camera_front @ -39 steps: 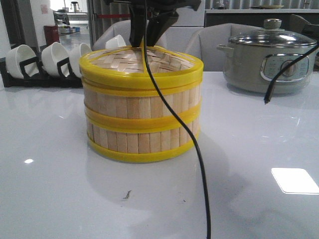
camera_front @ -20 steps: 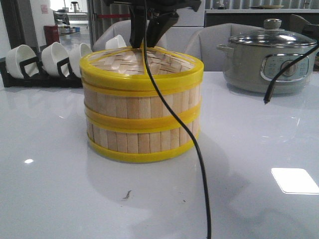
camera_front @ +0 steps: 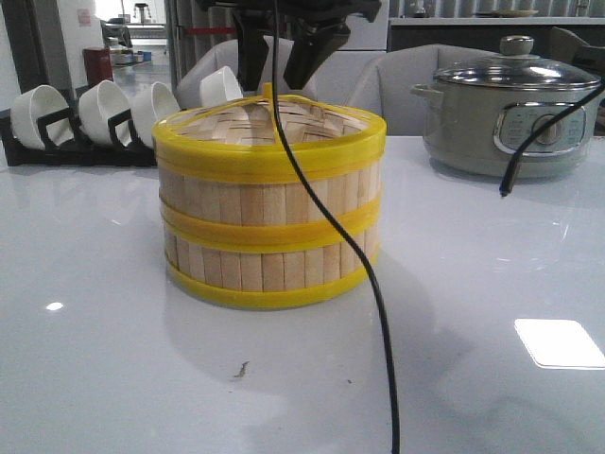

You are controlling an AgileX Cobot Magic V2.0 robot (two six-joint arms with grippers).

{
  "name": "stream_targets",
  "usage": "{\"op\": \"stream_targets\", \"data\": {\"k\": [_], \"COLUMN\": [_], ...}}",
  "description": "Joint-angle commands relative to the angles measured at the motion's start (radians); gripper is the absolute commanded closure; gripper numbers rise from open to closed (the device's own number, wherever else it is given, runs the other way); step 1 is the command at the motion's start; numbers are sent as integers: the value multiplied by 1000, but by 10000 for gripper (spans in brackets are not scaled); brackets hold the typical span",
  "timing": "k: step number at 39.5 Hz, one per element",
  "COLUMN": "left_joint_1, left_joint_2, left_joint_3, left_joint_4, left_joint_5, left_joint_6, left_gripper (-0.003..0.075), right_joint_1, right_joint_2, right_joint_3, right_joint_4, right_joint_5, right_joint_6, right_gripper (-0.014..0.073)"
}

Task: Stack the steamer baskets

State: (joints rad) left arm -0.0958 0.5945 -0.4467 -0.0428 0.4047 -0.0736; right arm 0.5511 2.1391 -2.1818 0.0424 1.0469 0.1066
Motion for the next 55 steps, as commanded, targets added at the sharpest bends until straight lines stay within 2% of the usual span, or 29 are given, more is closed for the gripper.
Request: {"op": "stream_targets", "data": {"k": [1,8,13,20,25,35,43,55], "left_joint_1": [2,2,2,2,2,2,2,2], "left_joint_2": [-2,-2,-2,-2,-2,-2,-2,-2], "left_joint_3": [-27,-27,-27,-27,-27,-27,-27,-27], "left_joint_4": [-7,-7,-7,-7,-7,-7,-7,-7], "left_joint_5": [-81,-81,-81,-81,-81,-81,-81,-81], "left_joint_6": [-6,-6,-6,-6,-6,-6,-6,-6], "left_gripper": [636,636,636,636,636,636,636,636], "right_joint_1": [-5,-5,-16,-96,-181,-308,-398,-538], "right_joint_2": [-85,-162,-268,-488,-659,-945,-1167,-1497], "right_joint_3": [-35,-28,23,223,422,796,1090,1415], "right_joint_4": [-3,-53,-140,-169,-169,-169,-168,-168], "right_joint_5": [-52,-82,-143,-266,-362,-409,-523,-670], "right_joint_6": [-11,-11,-11,-11,-11,-11,-11,-11], "right_gripper": [160,160,160,162,162,162,162,162]}}
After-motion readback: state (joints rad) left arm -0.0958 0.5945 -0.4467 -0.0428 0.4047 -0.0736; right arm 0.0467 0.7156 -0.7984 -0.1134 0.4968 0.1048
